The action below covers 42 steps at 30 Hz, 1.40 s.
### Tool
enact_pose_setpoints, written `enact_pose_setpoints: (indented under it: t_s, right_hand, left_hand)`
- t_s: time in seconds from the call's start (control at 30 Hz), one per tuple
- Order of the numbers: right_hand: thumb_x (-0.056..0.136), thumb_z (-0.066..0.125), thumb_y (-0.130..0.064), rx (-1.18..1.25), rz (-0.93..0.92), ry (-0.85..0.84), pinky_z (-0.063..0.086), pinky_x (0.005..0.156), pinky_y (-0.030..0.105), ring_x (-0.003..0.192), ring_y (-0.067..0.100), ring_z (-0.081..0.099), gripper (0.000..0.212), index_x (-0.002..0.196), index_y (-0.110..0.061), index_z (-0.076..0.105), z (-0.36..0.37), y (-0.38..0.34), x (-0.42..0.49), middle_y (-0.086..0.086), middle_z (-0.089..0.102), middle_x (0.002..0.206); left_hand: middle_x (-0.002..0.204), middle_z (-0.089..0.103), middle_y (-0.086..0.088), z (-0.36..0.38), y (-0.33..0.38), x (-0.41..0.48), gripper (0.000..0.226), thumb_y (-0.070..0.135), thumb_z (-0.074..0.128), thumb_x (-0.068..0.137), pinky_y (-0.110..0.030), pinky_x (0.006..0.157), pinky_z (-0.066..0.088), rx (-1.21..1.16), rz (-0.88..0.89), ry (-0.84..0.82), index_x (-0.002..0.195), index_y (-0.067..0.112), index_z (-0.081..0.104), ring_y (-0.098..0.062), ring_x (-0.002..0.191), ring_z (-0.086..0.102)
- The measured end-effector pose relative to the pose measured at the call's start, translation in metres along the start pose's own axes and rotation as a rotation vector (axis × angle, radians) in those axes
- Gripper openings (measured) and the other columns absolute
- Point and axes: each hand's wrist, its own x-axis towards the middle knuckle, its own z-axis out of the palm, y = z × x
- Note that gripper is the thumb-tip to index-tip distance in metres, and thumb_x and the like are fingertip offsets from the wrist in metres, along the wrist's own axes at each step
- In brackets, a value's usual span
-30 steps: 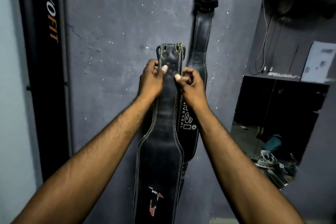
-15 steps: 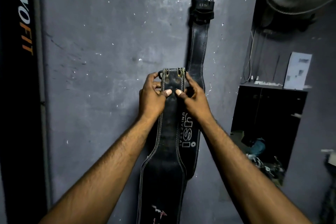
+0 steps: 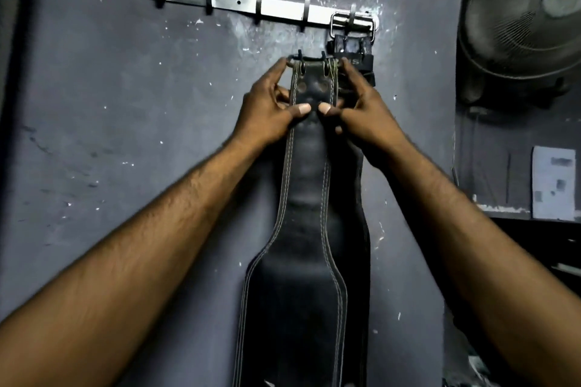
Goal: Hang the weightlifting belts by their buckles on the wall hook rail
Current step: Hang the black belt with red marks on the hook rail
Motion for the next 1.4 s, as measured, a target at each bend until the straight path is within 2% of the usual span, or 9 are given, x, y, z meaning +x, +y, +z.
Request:
enact_pose_setpoints:
  t_s: [0.2, 0.4, 0.63, 0.73, 0.83, 1.0, 1.23, 1.3, 1.4]
  right_hand:
    - [0.086, 0.067, -0.001, 0.058, -0.076, -0.016, 0.046, 0.051, 0.022, 0.056, 0.004, 0.054, 0.077, 0.151, -0.027, 0.034, -0.010, -0.026, 0.082, -0.004, 0.062, 0.090]
    - [0.086, 0.061, 0.005, 0.070, -0.040, 0.005, 0.043, 0.051, 0.024, 0.048, 0.009, 0.055, 0.050, 0.122, -0.027, 0.052, -0.010, -0.047, 0.115, 0.008, 0.064, 0.086]
    - [0.084, 0.061, 0.004, -0.078, 0.066, -0.054, 0.045, 0.047, 0.024, 0.045, 0.014, 0.054, 0.043, 0.123, -0.014, 0.058, -0.012, -0.041, 0.115, 0.015, 0.062, 0.083]
    - [0.077, 0.073, -0.022, -0.378, -0.061, 0.055, 0.057, 0.075, 0.036, 0.081, 0.024, 0.071, 0.052, 0.127, -0.017, 0.059, -0.002, -0.031, 0.102, 0.010, 0.072, 0.103]
    - [0.085, 0.072, -0.022, -0.469, -0.154, 0.172, 0.040, 0.099, 0.015, 0.119, 0.020, 0.062, 0.062, 0.143, -0.017, 0.050, 0.011, -0.021, 0.075, 0.006, 0.064, 0.134]
    - [0.086, 0.073, -0.011, -0.302, -0.145, 0.304, 0.032, 0.085, -0.008, 0.103, 0.002, 0.061, 0.059, 0.142, -0.014, 0.052, 0.033, -0.004, 0.015, -0.010, 0.065, 0.121]
    - [0.088, 0.072, -0.023, -0.198, 0.178, 0.199, 0.046, 0.085, 0.014, 0.087, 0.000, 0.066, 0.024, 0.112, -0.017, 0.071, 0.048, 0.047, -0.091, 0.001, 0.074, 0.103]
    - [0.088, 0.074, -0.021, -0.074, 0.280, 0.084, 0.054, 0.084, 0.021, 0.080, -0.002, 0.067, 0.011, 0.097, -0.015, 0.070, 0.045, 0.057, -0.116, 0.003, 0.075, 0.095]
    - [0.086, 0.076, -0.013, 0.108, 0.450, -0.063, 0.055, 0.098, 0.042, 0.102, 0.024, 0.071, 0.036, 0.119, -0.006, 0.063, 0.041, 0.065, -0.138, 0.016, 0.073, 0.113]
  left_hand:
    - [0.085, 0.068, -0.008, -0.014, 0.011, 0.085, 0.083, 0.008, 0.077, 0.075, -0.023, 0.069, 0.052, 0.059, 0.124, 0.009, 0.149, 0.011, 0.038, -0.007, 0.067, 0.059]
    - [0.049, 0.060, 0.016, -0.017, 0.019, 0.128, 0.055, -0.008, 0.070, 0.082, -0.014, 0.052, 0.045, 0.072, 0.055, -0.022, 0.131, 0.009, 0.052, 0.006, 0.047, 0.051]
    - [0.097, 0.065, -0.004, -0.022, 0.016, 0.118, 0.053, -0.002, 0.073, 0.082, -0.018, 0.070, 0.052, 0.066, -0.076, -0.130, 0.132, 0.007, 0.056, -0.012, 0.082, 0.062]
    - [0.120, 0.067, -0.020, -0.011, 0.003, 0.092, 0.083, 0.013, 0.079, 0.076, -0.027, 0.092, 0.051, 0.077, -0.083, -0.079, 0.149, 0.016, 0.040, -0.018, 0.097, 0.068]
    - [0.125, 0.065, -0.020, -0.003, -0.002, 0.060, 0.093, 0.018, 0.079, 0.071, -0.035, 0.100, 0.050, 0.039, -0.102, 0.021, 0.152, 0.026, 0.033, -0.022, 0.107, 0.068]
    - [0.085, 0.066, 0.015, -0.001, -0.019, 0.000, 0.089, 0.024, 0.075, 0.069, -0.034, 0.092, 0.053, -0.003, -0.156, 0.018, 0.150, 0.027, 0.038, -0.004, 0.072, 0.058]
    - [0.128, 0.067, -0.003, -0.008, -0.058, -0.110, 0.063, 0.033, 0.076, 0.076, -0.050, 0.108, 0.046, -0.006, -0.292, -0.174, 0.134, 0.016, 0.056, -0.017, 0.117, 0.064]
    - [0.141, 0.058, 0.000, -0.014, -0.061, -0.131, 0.073, 0.036, 0.075, 0.074, -0.044, 0.115, 0.040, 0.017, -0.314, -0.191, 0.141, 0.022, 0.049, -0.015, 0.132, 0.054]
    - [0.148, 0.048, 0.001, -0.017, -0.058, -0.158, 0.080, 0.004, 0.072, 0.081, -0.026, 0.112, 0.041, -0.072, -0.365, -0.234, 0.149, 0.022, 0.035, -0.009, 0.135, 0.048]
